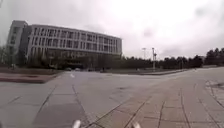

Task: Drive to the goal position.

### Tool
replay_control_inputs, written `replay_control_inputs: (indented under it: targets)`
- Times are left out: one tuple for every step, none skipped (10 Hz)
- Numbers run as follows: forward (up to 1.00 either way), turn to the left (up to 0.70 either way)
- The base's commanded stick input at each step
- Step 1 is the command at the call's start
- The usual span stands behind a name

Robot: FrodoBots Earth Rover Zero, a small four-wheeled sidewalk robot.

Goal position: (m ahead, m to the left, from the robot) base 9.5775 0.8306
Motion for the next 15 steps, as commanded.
replay_control_inputs:
  targets:
    - [0.70,0.00]
    - [0.70,0.00]
    - [0.70,0.00]
    - [0.70,0.00]
    - [0.70,0.00]
    - [0.70,0.00]
    - [0.70,0.00]
    - [0.70,0.00]
    - [0.70,0.00]
    - [0.70,0.00]
    - [0.70,0.00]
    - [0.70,0.00]
    - [0.70,0.00]
    - [0.70,0.00]
    - [0.70,0.00]
